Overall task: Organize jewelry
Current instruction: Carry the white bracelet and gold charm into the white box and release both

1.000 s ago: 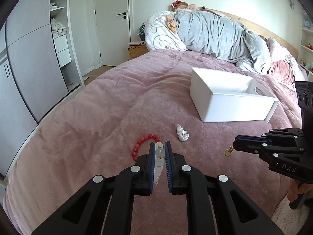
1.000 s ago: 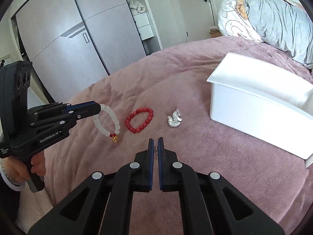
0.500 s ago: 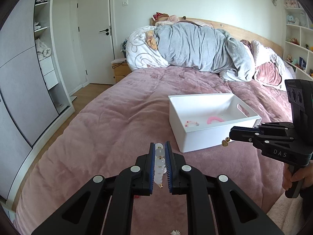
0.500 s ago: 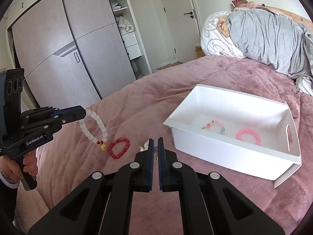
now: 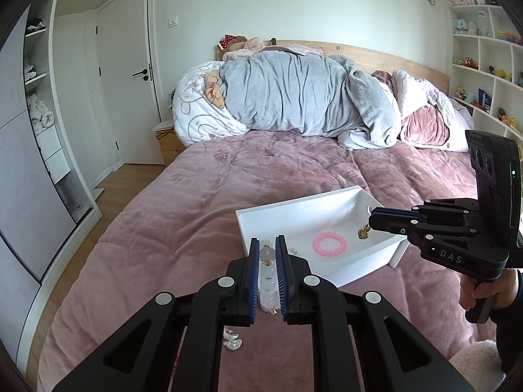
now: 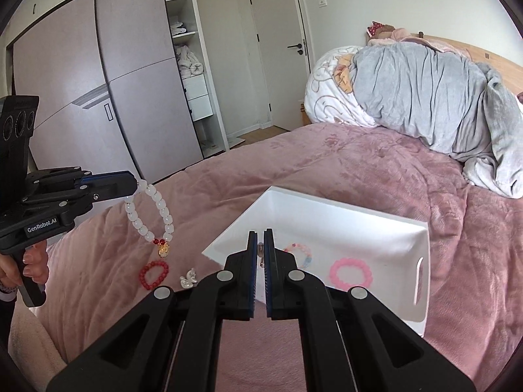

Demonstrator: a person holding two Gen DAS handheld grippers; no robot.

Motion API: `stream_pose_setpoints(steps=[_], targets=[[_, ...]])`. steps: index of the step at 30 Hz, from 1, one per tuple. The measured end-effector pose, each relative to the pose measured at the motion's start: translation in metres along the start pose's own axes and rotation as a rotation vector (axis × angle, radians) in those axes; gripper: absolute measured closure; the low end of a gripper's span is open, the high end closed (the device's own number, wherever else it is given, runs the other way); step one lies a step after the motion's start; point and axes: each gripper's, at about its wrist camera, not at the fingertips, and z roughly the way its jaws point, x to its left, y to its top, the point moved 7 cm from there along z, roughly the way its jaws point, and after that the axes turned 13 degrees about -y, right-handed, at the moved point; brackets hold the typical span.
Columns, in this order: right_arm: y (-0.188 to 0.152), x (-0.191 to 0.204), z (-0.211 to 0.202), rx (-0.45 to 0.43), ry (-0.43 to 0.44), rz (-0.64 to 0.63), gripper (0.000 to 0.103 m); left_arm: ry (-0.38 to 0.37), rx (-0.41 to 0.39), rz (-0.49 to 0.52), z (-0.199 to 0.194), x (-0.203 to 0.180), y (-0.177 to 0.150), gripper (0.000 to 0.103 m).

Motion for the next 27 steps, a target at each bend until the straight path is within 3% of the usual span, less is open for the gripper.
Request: stream_pose_setpoints(steps=[10,22,25,27], targets=[[0.027,-0.065,0.024,0.013,-0.088,0.033,0.098,-0.037,0.007,0.004,0.058,-0.020,0.045,0.088],[-0.001,-0.128,0.075,0.148,-0.165,0.077,0.098,-0.058,0.132,-0.017,0.147,-0.016,0.041,0.088],[-0.009,-0.136,0.087,0.183,-0.180,0.074,0.098,-0.033,0.153,-0.049,0.169,-0.011,0.035,0.088],[-0.014,-0.141,0.096,0.208,-0.186,0.082,0.098,0.029,0.170,-0.078,0.183,-0.006,0.031,0.088]])
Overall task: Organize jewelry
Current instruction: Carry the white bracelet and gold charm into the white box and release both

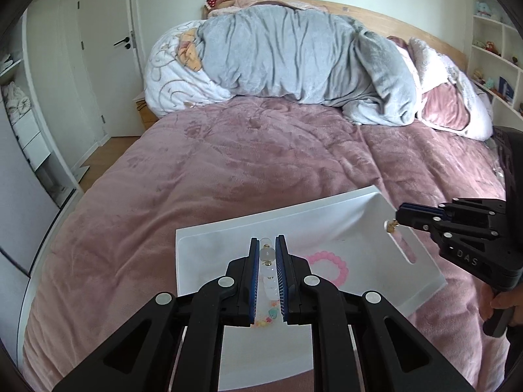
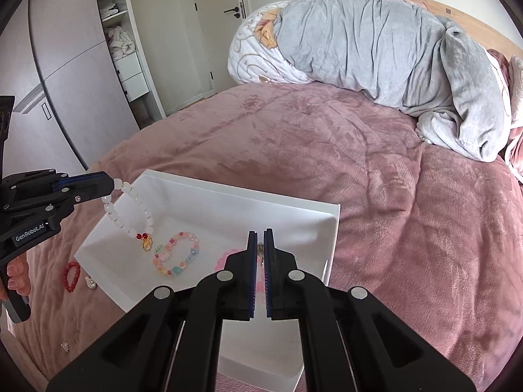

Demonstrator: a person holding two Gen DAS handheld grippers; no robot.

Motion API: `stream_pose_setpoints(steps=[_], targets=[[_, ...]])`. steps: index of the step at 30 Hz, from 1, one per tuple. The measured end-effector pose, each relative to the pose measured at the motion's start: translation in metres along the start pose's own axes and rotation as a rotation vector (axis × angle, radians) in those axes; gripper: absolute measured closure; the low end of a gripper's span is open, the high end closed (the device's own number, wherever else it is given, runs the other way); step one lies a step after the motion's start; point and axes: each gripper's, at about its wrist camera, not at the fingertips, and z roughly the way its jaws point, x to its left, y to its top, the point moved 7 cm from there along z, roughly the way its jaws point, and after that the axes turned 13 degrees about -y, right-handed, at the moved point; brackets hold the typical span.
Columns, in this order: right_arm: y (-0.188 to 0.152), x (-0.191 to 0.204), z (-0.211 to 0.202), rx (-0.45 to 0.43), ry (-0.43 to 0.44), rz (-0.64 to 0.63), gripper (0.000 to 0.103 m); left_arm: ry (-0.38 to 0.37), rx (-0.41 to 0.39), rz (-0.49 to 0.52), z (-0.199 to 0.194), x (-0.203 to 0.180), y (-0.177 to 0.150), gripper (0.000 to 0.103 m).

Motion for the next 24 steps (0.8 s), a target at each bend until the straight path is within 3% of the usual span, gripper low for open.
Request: stream_pose_setpoints(steps=[4,8,17,24], targets=[[-0.003,-0.004,0.016,0.041,0.008,0.020,0.098,0.046,0.049,-0.104,0.033,0.003,-0.007,0.088],[-0.005,0.002,0.025,0.063,0.002,-0.020,0.099,0.166,0.041,-0.064,0.049,-0.006,-0.013,0.088],[-0.009,0.014,0.050,0.116,-0.019,-0.090,0.099,0.150,0.097,-0.089,0.084,-0.027,-0.039,0.088],[-0.014,0.018,0.063,0.146,-0.014,-0.093,0.098,0.131,0.096,-0.138,0.084,-0.013,-0.047,0.088]])
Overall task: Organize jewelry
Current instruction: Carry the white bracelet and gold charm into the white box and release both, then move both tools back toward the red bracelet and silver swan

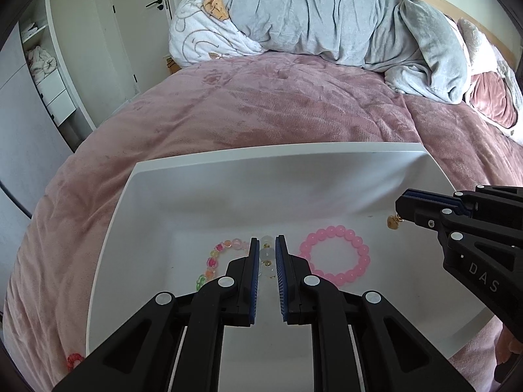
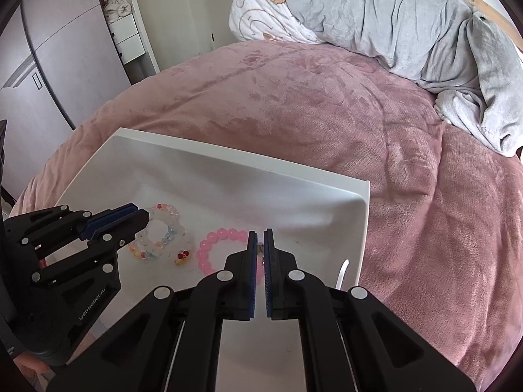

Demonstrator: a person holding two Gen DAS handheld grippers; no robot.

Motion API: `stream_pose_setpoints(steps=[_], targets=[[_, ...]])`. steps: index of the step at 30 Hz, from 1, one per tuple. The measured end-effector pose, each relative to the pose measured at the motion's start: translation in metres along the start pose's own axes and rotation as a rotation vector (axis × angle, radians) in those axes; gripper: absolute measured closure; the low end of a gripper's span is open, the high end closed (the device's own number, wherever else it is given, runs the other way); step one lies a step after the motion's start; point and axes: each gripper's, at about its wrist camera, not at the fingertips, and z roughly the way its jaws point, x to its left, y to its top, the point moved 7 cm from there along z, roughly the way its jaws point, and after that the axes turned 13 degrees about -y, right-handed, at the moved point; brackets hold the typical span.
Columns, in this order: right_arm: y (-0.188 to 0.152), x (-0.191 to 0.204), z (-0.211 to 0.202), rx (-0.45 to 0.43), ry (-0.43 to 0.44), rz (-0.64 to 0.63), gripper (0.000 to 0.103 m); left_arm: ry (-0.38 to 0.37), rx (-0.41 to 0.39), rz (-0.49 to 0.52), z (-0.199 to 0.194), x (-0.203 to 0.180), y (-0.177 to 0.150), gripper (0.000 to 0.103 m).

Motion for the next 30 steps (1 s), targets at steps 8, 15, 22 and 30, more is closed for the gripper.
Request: stream_pose_setpoints(steps=[8,15,22,30], targets=[[-0.007,0.008,0.011,0.053,-0.018,-0.004,0.096,0.000,0.004,-0.020,-0.003,0.012,-0.001,0.079],[-0.002,0.014,-0.007,0.013,-0.057,-0.028,0.053,0.006,-0.044,-0.031,-0.028,0.021,0.005,0.066],[0.010,0.022,-0.046,-0.063,-0.076,-0.034,0.047,0.018,-0.116,-0.043,-0.075,0.036,0.008,0.055],[0.020,0.052,-0.101,-0.184,-0.092,-0.066,0.024,0.029,-0.255,-0.081,-0.157,0.069,-0.002,0.028]])
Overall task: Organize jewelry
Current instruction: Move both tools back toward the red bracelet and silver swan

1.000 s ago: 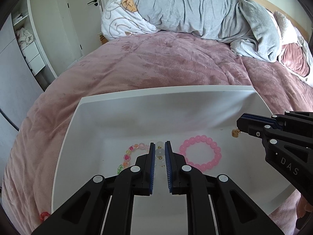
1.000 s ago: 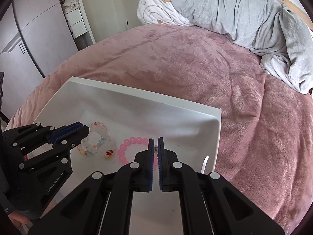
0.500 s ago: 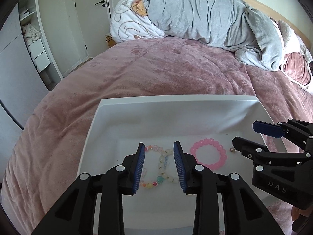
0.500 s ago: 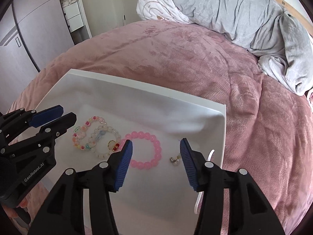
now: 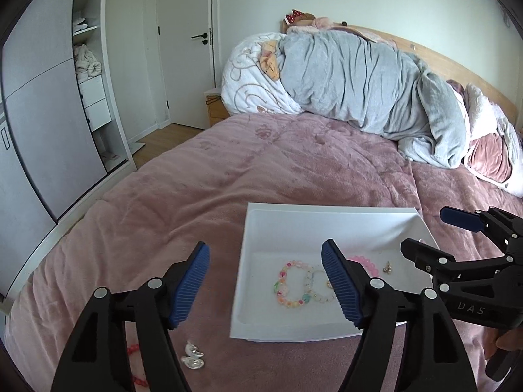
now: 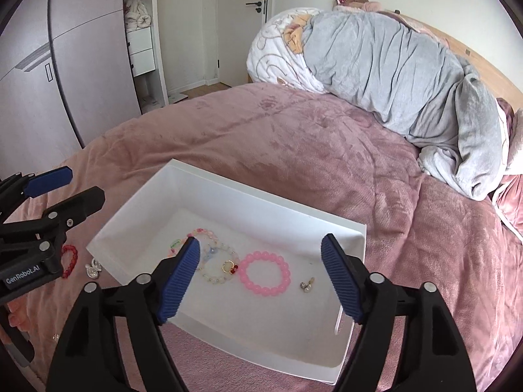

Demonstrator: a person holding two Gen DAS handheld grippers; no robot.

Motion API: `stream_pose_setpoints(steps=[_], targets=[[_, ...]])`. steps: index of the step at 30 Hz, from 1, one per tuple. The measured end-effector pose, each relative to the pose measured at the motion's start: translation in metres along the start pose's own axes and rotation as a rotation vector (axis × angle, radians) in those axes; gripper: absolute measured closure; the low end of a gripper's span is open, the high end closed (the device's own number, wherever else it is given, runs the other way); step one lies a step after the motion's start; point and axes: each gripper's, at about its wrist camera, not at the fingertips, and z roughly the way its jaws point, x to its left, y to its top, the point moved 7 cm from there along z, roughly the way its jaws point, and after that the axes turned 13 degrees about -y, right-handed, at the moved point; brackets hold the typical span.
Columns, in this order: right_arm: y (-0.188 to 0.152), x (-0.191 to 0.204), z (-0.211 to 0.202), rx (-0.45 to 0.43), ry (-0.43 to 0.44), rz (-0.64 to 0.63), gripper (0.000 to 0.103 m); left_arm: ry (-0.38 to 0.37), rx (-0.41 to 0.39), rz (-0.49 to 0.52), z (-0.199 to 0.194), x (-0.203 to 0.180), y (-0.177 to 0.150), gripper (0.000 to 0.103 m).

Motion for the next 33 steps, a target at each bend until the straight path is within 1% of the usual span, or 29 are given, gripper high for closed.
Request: stream_pose_setpoints(steps=[1,2,5,8,11,14,17,19,21,22,24,26,28,30,32,33], targets=[[0.002,0.005,-0.007,-0.016,-0.001,-0.005,0.021,0.004,-0.015,-0.004,-0.011,0.005,0.001,0.027],[0.004,0.011,-0.014,-0.031,0.002,-0.011,0.018,0.005,-0.033,-0.009,-0.022,0.012,0.002,0.025],[0.009,0.033,-0.034,-0.074,0.013,-0.030,0.015,0.018,-0.080,-0.013,-0.055,0.031,0.003,0.011],[0.013,0.059,-0.052,-0.126,0.048,-0.043,0.014,0.072,-0.114,0.011,-0.085,0.054,-0.002,0.010],[0.015,0.089,-0.069,-0.167,0.105,-0.047,0.014,0.109,-0.113,0.011,-0.107,0.081,-0.013,0.009],[0.015,0.121,-0.081,-0.199,0.162,-0.055,0.014,0.124,-0.103,-0.016,-0.122,0.111,-0.029,0.008],[0.008,0.154,-0.089,-0.218,0.210,-0.075,0.014,0.131,-0.086,-0.052,-0.129,0.139,-0.049,0.008],[0.001,0.174,-0.089,-0.211,0.230,-0.094,0.016,0.133,-0.073,-0.071,-0.129,0.156,-0.063,0.008],[-0.009,0.194,-0.085,-0.183,0.255,-0.111,0.020,0.149,-0.059,-0.089,-0.127,0.172,-0.076,0.008],[-0.014,0.204,-0.081,-0.162,0.269,-0.119,0.025,0.154,-0.051,-0.097,-0.126,0.178,-0.083,0.008],[-0.026,0.222,-0.073,-0.120,0.289,-0.138,0.030,0.155,-0.041,-0.114,-0.121,0.189,-0.095,0.008],[-0.040,0.236,-0.064,-0.085,0.297,-0.158,0.037,0.153,-0.034,-0.121,-0.117,0.198,-0.108,0.008],[-0.052,0.247,-0.053,-0.046,0.302,-0.172,0.041,0.148,-0.027,-0.110,-0.109,0.202,-0.118,0.008],[-0.065,0.257,-0.040,-0.009,0.301,-0.182,0.045,0.148,-0.014,-0.075,-0.097,0.203,-0.129,0.008],[-0.077,0.265,-0.028,0.026,0.297,-0.194,0.052,0.143,0.007,-0.040,-0.084,0.202,-0.140,0.008],[-0.082,0.269,-0.021,0.041,0.290,-0.200,0.052,0.136,0.016,-0.027,-0.078,0.201,-0.145,0.008]])
